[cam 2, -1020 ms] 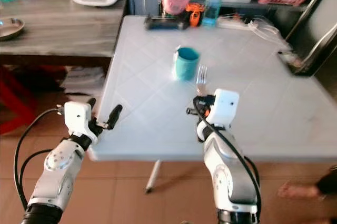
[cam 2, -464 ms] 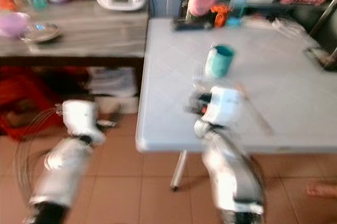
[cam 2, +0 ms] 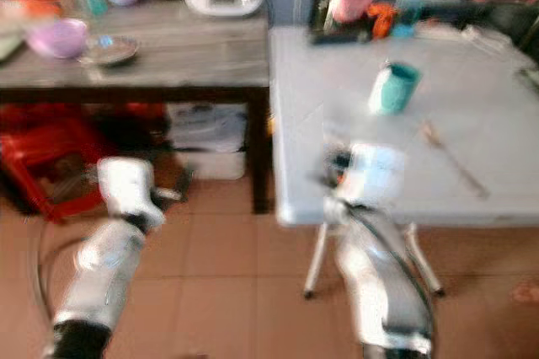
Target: Setting the table
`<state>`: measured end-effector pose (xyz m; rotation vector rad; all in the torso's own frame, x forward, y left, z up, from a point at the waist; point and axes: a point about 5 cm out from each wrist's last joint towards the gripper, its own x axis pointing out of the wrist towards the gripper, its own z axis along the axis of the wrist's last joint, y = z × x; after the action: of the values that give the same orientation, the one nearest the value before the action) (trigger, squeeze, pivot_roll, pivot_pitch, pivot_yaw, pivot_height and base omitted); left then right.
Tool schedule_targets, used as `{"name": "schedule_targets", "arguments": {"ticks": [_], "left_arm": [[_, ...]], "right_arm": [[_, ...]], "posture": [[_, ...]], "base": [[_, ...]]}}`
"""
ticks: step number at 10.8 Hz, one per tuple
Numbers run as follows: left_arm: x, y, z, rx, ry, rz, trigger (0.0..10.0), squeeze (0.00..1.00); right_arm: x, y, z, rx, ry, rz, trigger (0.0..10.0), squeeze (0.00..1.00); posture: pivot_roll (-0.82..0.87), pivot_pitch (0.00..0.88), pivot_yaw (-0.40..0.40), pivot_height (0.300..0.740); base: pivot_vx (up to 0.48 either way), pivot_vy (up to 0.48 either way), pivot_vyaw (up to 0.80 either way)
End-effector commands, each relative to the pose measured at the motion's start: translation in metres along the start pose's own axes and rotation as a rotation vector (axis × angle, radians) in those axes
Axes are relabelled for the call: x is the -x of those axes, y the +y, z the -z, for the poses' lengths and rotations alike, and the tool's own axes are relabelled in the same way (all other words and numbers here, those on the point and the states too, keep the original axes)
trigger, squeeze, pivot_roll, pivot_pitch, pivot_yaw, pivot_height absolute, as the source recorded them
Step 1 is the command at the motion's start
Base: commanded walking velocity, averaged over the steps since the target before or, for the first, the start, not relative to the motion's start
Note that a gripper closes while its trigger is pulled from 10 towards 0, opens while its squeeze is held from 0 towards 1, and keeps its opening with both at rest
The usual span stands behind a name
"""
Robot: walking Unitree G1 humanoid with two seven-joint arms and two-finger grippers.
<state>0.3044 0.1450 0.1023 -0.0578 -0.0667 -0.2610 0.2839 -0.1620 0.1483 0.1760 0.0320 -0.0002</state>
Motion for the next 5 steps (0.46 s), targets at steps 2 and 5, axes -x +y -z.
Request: {"name": "schedule_targets", "arguments": {"ticks": [2,5], "left_arm": [[-0.0013,0.0061,-0.003,-0.018,-0.008,-0.019,10.0,0.0],[-0.0021,0.0058,-0.0029,-0.016,-0.013,-0.026,10.0,0.0]], "right_arm": [[0.0,0.006,-0.0071,0.004,-0.044,-0.026,10.0,0.0],[-0.0007,0.0068,-0.0086,0.009,-0.057,-0.033,10.0,0.0]], "posture": [[0.05,0.07,-0.015,0.74],[0.05,0.067,-0.018,0.74]], "base": [[0.0,0.411,0.0],[0.0,0.415,0.0]]}}
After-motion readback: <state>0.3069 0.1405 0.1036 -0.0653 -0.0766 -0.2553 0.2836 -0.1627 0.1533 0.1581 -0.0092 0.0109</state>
